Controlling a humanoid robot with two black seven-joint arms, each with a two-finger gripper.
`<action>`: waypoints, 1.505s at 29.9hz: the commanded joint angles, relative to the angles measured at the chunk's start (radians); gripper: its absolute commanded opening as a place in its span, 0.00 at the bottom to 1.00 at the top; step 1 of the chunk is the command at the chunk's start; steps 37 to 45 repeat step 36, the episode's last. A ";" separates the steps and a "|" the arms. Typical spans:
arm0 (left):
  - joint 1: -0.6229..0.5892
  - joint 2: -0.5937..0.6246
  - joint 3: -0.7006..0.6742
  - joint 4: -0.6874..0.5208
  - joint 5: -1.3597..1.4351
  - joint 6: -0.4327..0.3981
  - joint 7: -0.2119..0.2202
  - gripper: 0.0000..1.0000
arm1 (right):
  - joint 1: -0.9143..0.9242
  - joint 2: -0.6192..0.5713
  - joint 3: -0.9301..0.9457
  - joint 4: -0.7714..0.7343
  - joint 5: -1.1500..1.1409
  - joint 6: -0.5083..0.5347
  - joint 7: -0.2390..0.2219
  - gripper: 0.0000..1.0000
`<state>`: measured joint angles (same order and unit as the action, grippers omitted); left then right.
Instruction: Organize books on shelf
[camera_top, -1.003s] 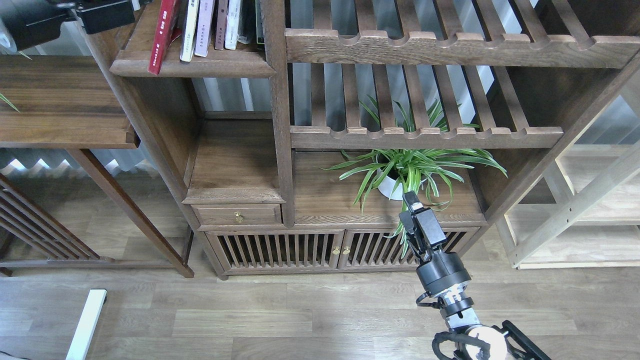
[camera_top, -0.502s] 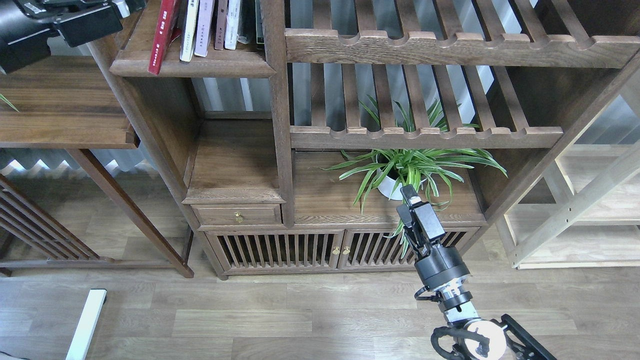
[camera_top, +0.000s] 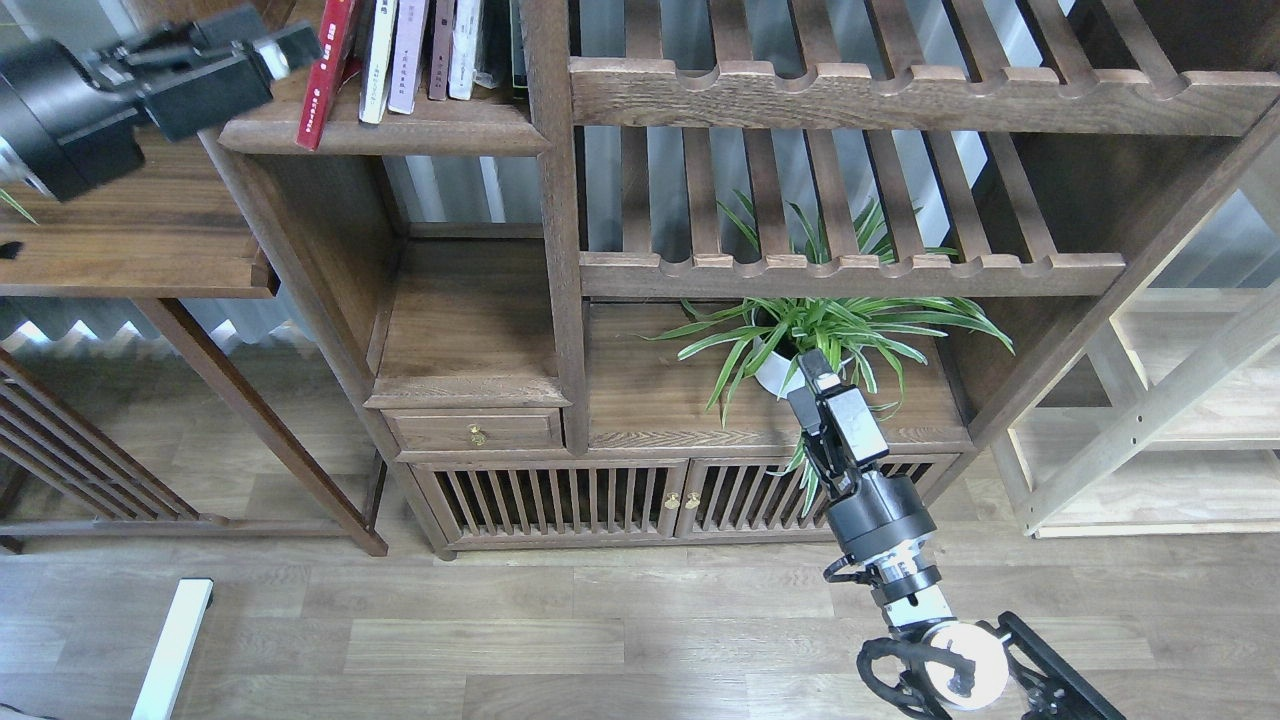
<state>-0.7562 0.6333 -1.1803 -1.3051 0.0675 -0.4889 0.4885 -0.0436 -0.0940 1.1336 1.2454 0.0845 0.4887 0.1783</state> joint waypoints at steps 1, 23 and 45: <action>0.037 -0.035 -0.001 0.000 -0.003 0.000 0.000 0.97 | 0.001 0.000 -0.001 0.000 0.000 0.000 0.001 0.99; 0.285 -0.331 -0.002 0.015 -0.092 0.000 0.000 0.99 | 0.074 0.020 -0.003 0.015 0.000 0.000 -0.003 0.99; 0.388 -0.497 0.016 0.015 -0.149 0.000 0.000 0.99 | 0.091 0.023 -0.003 0.023 0.000 0.000 -0.003 0.99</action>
